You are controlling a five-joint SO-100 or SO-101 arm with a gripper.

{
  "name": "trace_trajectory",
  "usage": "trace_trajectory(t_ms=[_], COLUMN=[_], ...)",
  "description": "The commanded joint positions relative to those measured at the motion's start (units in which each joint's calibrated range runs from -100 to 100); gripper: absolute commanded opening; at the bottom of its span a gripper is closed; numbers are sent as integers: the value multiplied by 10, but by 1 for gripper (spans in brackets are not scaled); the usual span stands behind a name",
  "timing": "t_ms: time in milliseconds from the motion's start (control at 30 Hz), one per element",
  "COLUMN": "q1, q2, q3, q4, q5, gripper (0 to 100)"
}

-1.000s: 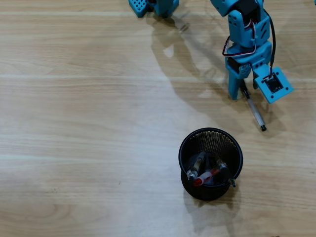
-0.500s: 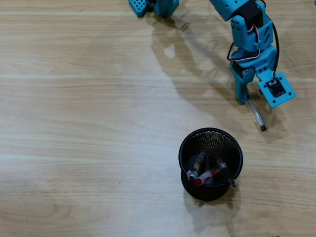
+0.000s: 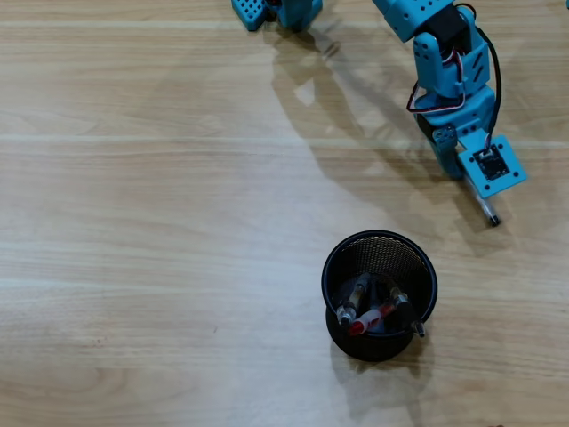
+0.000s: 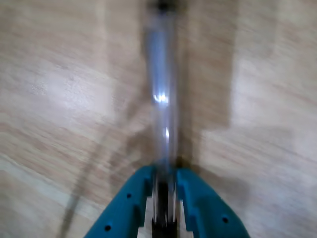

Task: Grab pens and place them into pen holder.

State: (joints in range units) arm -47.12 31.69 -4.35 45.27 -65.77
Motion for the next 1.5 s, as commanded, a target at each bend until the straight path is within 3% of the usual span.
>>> trace_trajectory(t_ms=[0,333,833,1067,1467], q1=[2,15,181,258,299], q2=[-4,-23,-170,-211,-205], q3=[-4,-16,-152,-256,-253], q4=[3,6,-2,-4,-252], q5=[-4,4,142,162,140], gripper=[2,2,2,2,2])
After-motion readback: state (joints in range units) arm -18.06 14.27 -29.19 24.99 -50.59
